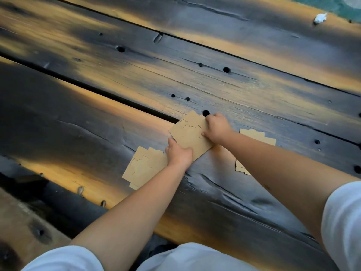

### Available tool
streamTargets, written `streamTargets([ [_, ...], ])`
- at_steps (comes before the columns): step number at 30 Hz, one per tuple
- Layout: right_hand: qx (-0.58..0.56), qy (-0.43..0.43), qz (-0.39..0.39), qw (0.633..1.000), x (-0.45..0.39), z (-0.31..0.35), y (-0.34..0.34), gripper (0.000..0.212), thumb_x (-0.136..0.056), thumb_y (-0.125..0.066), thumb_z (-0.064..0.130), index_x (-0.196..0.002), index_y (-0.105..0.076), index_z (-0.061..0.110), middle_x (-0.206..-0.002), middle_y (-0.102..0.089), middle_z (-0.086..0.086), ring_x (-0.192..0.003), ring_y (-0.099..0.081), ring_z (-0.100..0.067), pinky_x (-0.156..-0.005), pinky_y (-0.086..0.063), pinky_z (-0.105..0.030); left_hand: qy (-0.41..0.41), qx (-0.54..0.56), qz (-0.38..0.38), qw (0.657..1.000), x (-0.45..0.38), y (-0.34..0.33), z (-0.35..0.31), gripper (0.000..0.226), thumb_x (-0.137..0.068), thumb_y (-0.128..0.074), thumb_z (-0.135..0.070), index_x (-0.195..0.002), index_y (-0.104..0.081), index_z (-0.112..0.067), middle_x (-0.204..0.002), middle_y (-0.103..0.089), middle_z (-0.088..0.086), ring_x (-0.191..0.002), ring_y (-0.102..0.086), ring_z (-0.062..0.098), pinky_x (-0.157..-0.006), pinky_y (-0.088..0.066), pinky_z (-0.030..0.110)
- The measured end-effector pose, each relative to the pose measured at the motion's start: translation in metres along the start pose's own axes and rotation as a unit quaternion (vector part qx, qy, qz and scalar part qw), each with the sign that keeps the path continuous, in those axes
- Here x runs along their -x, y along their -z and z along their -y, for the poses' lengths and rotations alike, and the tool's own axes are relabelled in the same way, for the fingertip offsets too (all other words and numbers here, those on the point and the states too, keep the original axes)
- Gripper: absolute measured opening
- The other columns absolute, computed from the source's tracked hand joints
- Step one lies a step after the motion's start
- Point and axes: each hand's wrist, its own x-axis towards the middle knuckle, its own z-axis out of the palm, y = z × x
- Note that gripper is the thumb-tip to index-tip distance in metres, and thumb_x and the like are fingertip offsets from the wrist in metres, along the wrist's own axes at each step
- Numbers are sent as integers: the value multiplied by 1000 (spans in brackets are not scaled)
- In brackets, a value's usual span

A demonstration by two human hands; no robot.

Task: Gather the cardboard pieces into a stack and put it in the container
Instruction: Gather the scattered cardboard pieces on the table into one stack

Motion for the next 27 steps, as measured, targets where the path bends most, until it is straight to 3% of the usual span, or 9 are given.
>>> streamTargets([
  [6, -48, -52, 22, 997, 7, -6, -8, 77, -75, -80, 33, -136, -38, 12, -131, -44, -18, -125, -40, -38, -99, -40, -42, 22, 12, 0, 1000, -2, -1, 4, 39, -81, -57, -15, -118, -45, -11, -121, -54, 15, -96, -57, 32, -78, -49, 35],
  [10, -138, -71, 37, 987, 30, -20, -10, 89, -68, -85, 37, -141, -36, 22, -134, -42, -18, -126, -42, -35, -102, -38, -40, -24, -81, -1, 996, 5, -1, 12, 59, -84, -58, -15, -138, -34, -14, -130, -42, 14, -113, -51, 35, -98, -44, 40],
  [15, -203, -74, -37, 976, 93, -34, -21, 75, -70, -83, 34, -133, -44, 26, -120, -46, -10, -113, -50, -28, -92, -40, -35, -158, -168, 22, 973, 20, 5, 35, 46, -89, -58, -15, -131, -37, -13, -126, -42, 13, -117, -47, 31, -97, -38, 38],
  [19, -213, -95, -76, 970, 137, -31, -43, 54, -71, -81, 34, -111, -47, 22, -110, -48, -3, -102, -52, -22, -84, -46, -39, -202, -209, 48, 956, 29, 14, 55, 30, -90, -59, -20, -115, -44, -14, -117, -44, 10, -110, -50, 29, -94, -40, 37],
  [22, -220, -100, -52, 969, 165, -22, -56, 43, -76, -77, 34, -97, -42, 22, -101, -57, -3, -95, -58, -27, -77, -49, -40, -223, -216, 59, 949, 39, 29, 71, 27, -89, -61, -20, -111, -46, -16, -117, -49, 8, -109, -52, 28, -92, -41, 35],
  [24, -231, -93, -25, 968, 177, -13, -66, 40, -81, -73, 33, -98, -39, 23, -107, -63, -9, -97, -60, -30, -79, -50, -40, -220, -216, 56, 950, 44, 42, 80, 32, -89, -62, -20, -117, -47, -18, -119, -57, 8, -111, -55, 29, -92, -44, 36],
  [27, -252, -71, -12, 965, 193, 10, -81, 47, -86, -69, 30, -117, -34, 24, -120, -62, -10, -105, -61, -30, -83, -52, -42, -215, -211, 44, 953, 49, 66, 96, 45, -89, -62, -18, -130, -44, -20, -128, -59, 8, -117, -54, 29, -95, -43, 36],
])
